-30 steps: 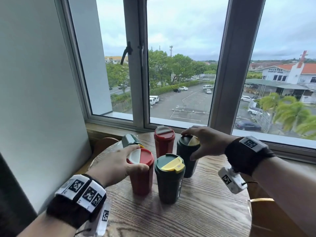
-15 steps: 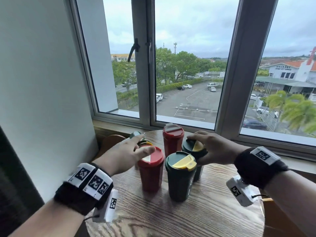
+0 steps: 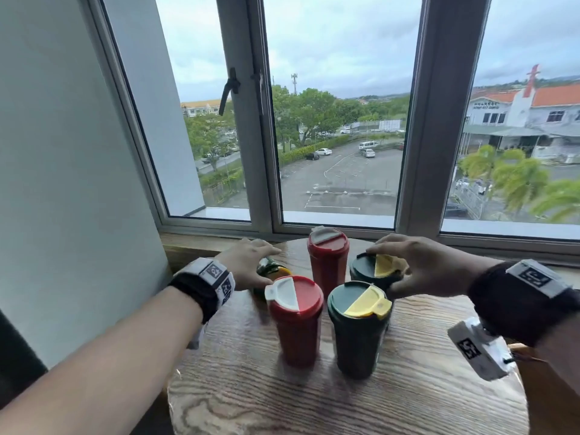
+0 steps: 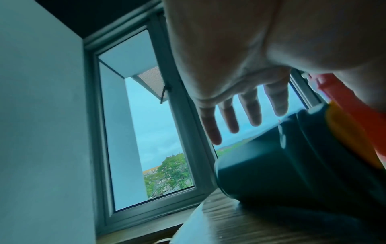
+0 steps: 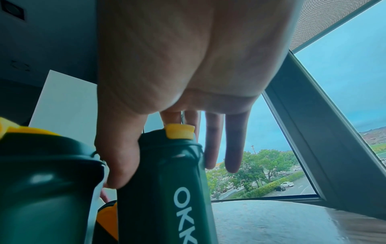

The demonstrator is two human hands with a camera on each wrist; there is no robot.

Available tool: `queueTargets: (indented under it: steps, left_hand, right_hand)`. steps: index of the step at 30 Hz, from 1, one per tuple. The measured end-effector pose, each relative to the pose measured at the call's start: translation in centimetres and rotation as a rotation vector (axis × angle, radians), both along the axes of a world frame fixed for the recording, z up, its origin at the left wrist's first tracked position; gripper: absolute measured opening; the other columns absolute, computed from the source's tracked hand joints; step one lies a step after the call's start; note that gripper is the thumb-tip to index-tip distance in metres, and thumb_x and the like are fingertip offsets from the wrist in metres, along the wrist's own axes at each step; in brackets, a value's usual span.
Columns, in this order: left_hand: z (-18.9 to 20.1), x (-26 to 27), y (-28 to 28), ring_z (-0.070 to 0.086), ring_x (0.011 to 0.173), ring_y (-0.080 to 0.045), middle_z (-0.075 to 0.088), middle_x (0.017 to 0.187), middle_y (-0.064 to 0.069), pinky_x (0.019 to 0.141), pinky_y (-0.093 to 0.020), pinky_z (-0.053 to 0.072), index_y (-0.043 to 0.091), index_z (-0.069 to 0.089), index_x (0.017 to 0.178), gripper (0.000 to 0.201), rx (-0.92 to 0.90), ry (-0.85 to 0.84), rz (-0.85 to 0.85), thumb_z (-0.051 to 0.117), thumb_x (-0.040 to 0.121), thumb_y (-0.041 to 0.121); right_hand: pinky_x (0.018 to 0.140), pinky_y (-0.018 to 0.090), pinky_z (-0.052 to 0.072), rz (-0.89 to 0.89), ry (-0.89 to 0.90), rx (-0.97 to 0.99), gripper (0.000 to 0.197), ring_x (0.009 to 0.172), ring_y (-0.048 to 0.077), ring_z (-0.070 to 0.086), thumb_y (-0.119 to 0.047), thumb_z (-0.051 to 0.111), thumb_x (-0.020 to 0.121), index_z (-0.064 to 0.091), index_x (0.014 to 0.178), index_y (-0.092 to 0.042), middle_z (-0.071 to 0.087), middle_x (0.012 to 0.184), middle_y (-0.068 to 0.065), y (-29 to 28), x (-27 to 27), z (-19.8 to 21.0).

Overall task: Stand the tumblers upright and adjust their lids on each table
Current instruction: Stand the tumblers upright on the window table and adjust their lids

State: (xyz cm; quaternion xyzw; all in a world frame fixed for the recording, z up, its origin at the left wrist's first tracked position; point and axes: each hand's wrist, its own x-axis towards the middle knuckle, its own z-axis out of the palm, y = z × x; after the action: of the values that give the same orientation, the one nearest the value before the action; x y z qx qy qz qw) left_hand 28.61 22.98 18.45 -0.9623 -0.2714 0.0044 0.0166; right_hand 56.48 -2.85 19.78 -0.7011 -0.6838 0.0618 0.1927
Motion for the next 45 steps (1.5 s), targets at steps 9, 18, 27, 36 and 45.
queueTargets:
  steps: [9, 18, 27, 36, 45]
  left_hand:
    - [-1.7, 2.7, 1.2, 0.059, 0.123, -0.019, 0.063, 0.139, 0.006, 0.105, -0.033, 0.044, 0.031, 0.059, 0.139, 0.054, 0.093, 0.003, -0.095, 0.069, 0.087, 0.042]
    - [0.7, 0.0, 1.9, 0.068, 0.076, -0.017, 0.071, 0.082, 0.006, 0.065, -0.030, 0.052, 0.023, 0.070, 0.095, 0.037, -0.283, -0.432, 0.087, 0.069, 0.086, 0.059]
    - [0.2, 1.2, -1.0, 0.075, 0.063, -0.030, 0.076, 0.083, -0.022, 0.055, -0.035, 0.062, 0.001, 0.070, 0.092, 0.049, -0.718, -0.629, 0.276, 0.065, 0.094, 0.049]
    - [-0.4, 1.2, -1.7, 0.072, 0.074, -0.028, 0.076, 0.088, -0.012, 0.064, -0.037, 0.055, 0.011, 0.071, 0.091, 0.052, -0.637, -0.548, 0.329, 0.058, 0.091, 0.062]
    - [0.3, 1.1, -2.2, 0.072, 0.081, -0.023, 0.072, 0.097, -0.010, 0.054, -0.033, 0.057, 0.014, 0.060, 0.111, 0.059, -0.580, -0.445, 0.381, 0.050, 0.090, 0.069]
  right_hand:
    - [0.081, -0.004, 0.038, -0.030, 0.033, -0.017, 0.086, 0.126, 0.002, 0.053, -0.044, 0.088, 0.069, 0.055, 0.147, -0.027, 0.053, 0.139, -0.020, -0.4, -0.2, 0.1]
    - [0.082, -0.005, 0.035, -0.035, 0.046, -0.042, 0.085, 0.126, 0.003, 0.053, -0.037, 0.090, 0.072, 0.055, 0.148, -0.024, 0.054, 0.140, -0.017, -0.1, -0.2, 0.3]
    - [0.080, -0.003, 0.038, 0.014, -0.008, -0.064, 0.085, 0.126, 0.004, 0.053, -0.042, 0.085, 0.069, 0.055, 0.147, -0.026, 0.055, 0.140, -0.017, 0.6, 0.1, 0.8]
    - [0.085, 0.001, 0.038, 0.017, -0.009, -0.070, 0.084, 0.126, 0.005, 0.053, -0.033, 0.088, 0.071, 0.054, 0.147, -0.025, 0.056, 0.140, -0.016, 0.4, -0.1, 0.9]
    - [0.094, 0.018, 0.049, -0.025, 0.043, -0.124, 0.074, 0.122, 0.007, 0.059, -0.038, 0.086, 0.079, 0.056, 0.146, -0.030, 0.058, 0.140, -0.016, -0.7, -0.5, 2.8]
